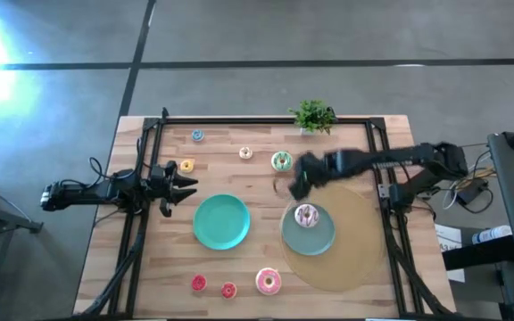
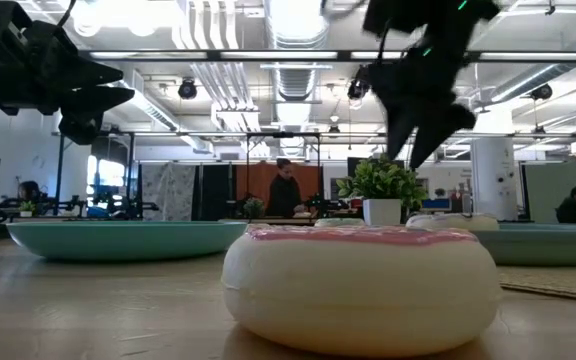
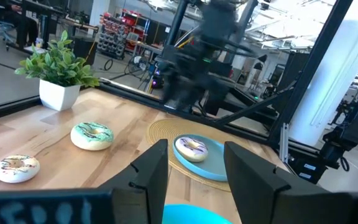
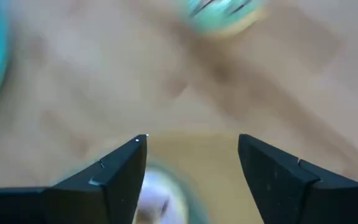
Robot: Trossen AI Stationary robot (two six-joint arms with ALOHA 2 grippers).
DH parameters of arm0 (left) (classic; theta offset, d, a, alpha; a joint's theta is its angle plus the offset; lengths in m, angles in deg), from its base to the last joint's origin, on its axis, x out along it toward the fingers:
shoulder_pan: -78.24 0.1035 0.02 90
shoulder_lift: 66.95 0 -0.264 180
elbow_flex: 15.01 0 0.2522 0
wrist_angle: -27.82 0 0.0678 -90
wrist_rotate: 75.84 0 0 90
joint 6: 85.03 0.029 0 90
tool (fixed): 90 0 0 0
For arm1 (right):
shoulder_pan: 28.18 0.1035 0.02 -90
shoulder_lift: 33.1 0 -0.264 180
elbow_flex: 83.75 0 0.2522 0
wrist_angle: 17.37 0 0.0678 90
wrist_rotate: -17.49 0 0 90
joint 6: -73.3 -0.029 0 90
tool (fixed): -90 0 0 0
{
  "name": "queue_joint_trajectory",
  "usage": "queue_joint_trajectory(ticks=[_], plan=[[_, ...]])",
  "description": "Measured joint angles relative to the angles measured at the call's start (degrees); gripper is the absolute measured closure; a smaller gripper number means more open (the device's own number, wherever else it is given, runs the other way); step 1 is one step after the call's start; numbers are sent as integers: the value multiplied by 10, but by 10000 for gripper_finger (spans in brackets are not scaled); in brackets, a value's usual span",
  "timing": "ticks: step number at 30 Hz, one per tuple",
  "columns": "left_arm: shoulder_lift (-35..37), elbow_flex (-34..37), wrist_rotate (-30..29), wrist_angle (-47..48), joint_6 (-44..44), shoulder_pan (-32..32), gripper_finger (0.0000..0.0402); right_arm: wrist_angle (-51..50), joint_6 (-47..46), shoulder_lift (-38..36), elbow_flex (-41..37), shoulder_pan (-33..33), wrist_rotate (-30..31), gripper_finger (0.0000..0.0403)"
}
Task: Pick & Place donuts
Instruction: Put the large green donut on the gray plate
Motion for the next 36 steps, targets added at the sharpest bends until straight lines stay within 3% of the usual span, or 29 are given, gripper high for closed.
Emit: queue_joint_trajectory(ticks=[5,9,24,31,36], plan=[[0,0,0,0,0,0,271,69,13,31,0,-140,-56,168],[0,0,0,0,0,0,271,92,36,70,5,-196,-139,167],[-1,0,0,0,0,0,271,65,98,251,151,-208,-107,104],[-1,0,0,0,0,0,271,5,135,322,205,-210,-113,121],[-1,0,0,0,0,0,271,-6,152,334,220,-210,-124,173]])
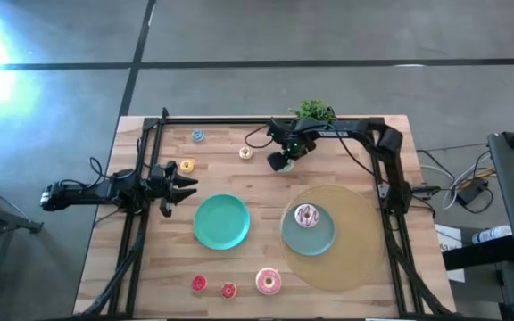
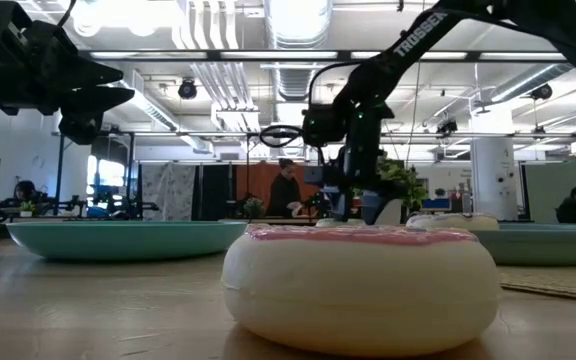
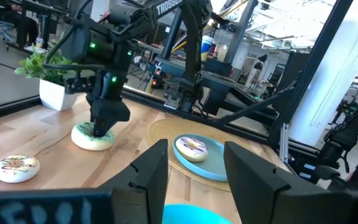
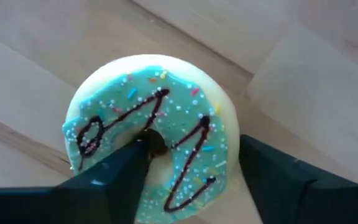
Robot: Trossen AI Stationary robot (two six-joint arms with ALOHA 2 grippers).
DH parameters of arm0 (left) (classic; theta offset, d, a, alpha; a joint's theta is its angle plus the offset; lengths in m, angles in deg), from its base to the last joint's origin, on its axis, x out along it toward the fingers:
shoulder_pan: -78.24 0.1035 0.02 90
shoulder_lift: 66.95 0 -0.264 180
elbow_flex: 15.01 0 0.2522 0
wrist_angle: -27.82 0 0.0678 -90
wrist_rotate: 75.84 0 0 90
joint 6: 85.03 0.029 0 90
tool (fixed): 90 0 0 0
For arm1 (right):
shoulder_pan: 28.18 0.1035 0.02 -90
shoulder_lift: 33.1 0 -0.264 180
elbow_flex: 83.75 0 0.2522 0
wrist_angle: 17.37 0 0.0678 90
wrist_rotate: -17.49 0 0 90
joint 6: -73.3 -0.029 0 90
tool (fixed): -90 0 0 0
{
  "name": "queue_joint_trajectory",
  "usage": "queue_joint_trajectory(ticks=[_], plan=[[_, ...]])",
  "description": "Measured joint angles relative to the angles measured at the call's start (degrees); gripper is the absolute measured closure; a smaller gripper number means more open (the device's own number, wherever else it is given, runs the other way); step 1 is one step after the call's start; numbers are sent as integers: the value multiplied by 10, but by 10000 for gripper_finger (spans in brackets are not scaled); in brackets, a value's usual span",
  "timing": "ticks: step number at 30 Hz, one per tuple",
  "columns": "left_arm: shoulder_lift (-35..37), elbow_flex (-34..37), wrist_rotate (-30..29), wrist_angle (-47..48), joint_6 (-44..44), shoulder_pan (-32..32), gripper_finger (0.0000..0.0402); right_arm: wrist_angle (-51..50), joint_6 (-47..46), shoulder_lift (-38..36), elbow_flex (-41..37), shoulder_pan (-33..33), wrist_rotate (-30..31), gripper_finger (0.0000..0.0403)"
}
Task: Pick & Place donuts
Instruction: Put the large green donut on the gray plate
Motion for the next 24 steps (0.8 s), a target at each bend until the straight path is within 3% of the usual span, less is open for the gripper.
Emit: queue_joint_trajectory(ticks=[9,13,18,24], plan=[[0,0,0,0,0,0,271,-18,61,-35,9,5,2,375],[0,0,0,0,0,0,271,-63,71,-74,2,28,36,386],[0,0,0,0,0,0,271,-99,73,-176,-22,96,40,388],[0,0,0,0,0,0,271,-132,66,-319,-139,207,34,388]])
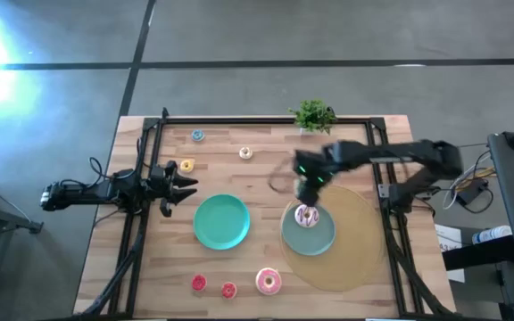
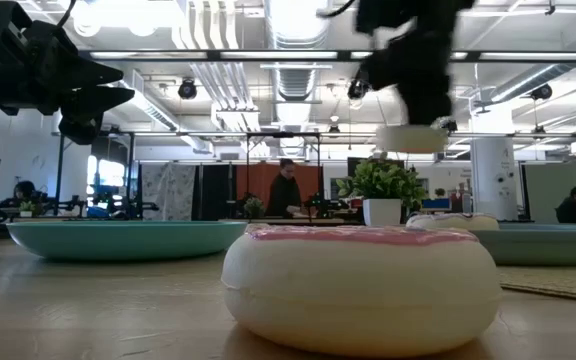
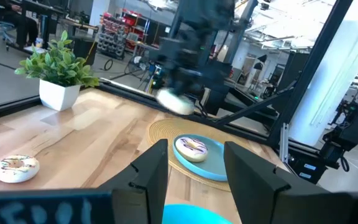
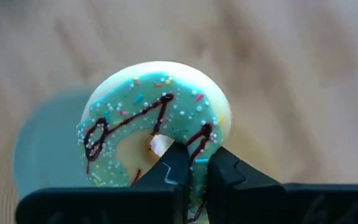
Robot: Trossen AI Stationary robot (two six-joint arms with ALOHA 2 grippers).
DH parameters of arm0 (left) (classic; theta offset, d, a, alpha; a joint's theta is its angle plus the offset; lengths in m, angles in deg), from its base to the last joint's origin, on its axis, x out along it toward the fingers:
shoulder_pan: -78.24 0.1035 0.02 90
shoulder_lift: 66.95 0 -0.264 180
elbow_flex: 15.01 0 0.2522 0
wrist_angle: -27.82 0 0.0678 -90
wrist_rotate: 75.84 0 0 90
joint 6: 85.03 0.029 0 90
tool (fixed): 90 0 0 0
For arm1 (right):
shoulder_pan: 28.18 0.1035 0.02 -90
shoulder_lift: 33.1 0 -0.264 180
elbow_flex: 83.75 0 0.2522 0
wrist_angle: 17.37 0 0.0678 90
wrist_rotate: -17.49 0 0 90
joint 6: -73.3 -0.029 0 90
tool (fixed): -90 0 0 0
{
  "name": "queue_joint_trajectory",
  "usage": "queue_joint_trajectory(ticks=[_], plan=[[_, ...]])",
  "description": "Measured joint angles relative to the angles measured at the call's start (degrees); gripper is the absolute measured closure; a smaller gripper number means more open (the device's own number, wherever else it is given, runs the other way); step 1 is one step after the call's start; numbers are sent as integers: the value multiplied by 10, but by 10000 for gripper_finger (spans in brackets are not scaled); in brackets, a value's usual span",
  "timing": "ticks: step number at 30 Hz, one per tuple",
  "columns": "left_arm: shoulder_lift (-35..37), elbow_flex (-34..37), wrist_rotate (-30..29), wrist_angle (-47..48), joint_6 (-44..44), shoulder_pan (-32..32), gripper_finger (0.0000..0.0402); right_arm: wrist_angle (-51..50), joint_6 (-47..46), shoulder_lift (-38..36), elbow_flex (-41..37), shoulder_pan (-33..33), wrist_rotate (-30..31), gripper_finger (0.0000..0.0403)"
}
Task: Pick & Place donuts
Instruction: Put the large green donut on the gray plate
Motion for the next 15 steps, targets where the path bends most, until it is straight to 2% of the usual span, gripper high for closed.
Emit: queue_joint_trajectory(ticks=[4,7,11,15], plan=[[0,0,0,0,0,0,271,28,-115,-89,-106,79,-16,388],[0,0,0,0,0,0,271,116,-210,-133,-176,146,-36,385],[0,0,0,0,0,0,271,235,-308,-143,-242,215,-48,363],[0,0,0,0,0,0,271,243,-356,-119,-274,247,-45,325]])
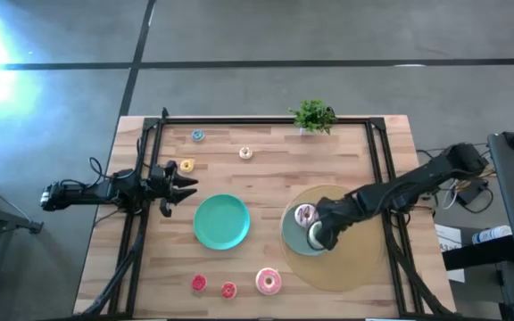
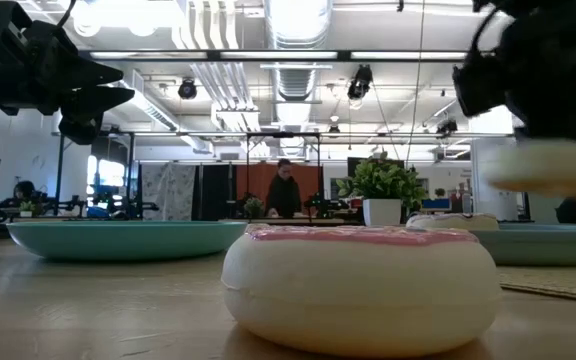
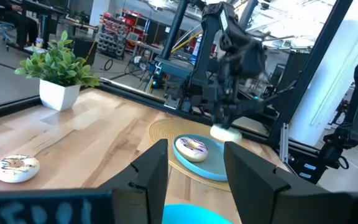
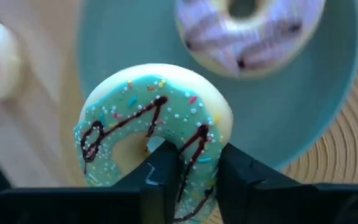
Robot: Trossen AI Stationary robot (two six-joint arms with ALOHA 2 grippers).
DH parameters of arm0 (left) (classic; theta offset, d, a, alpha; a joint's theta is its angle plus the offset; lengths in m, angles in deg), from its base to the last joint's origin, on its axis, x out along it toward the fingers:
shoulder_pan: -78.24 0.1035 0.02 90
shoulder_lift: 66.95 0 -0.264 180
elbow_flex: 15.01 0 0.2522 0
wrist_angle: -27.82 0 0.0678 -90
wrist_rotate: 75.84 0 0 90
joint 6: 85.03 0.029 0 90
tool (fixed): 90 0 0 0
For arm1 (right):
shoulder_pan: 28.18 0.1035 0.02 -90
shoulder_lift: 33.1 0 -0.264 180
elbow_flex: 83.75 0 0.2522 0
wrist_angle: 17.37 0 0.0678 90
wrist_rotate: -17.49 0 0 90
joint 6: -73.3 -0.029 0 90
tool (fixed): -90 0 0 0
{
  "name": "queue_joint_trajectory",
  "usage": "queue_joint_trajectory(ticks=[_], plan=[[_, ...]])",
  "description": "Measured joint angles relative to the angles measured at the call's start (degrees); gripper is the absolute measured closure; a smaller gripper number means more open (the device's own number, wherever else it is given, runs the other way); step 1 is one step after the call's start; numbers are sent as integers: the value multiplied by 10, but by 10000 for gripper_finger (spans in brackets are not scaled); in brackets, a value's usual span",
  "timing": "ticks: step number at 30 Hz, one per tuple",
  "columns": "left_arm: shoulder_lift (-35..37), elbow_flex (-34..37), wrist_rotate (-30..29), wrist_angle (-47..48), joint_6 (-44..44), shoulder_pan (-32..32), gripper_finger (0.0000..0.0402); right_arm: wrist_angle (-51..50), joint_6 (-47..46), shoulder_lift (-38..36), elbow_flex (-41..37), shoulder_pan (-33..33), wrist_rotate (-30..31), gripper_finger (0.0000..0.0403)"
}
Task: Pick & Place donuts
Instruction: Put the large green donut on the gray plate, then put the large pink donut on the gray plate
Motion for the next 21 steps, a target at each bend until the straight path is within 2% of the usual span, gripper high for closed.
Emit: queue_joint_trajectory(ticks=[13,18,21], plan=[[-1,0,0,0,0,0,271,-9,38,25,2,2,50,218],[-1,0,0,0,0,0,271,-22,66,24,17,14,107,202],[-1,0,0,0,0,0,271,-21,92,21,29,15,113,202]])
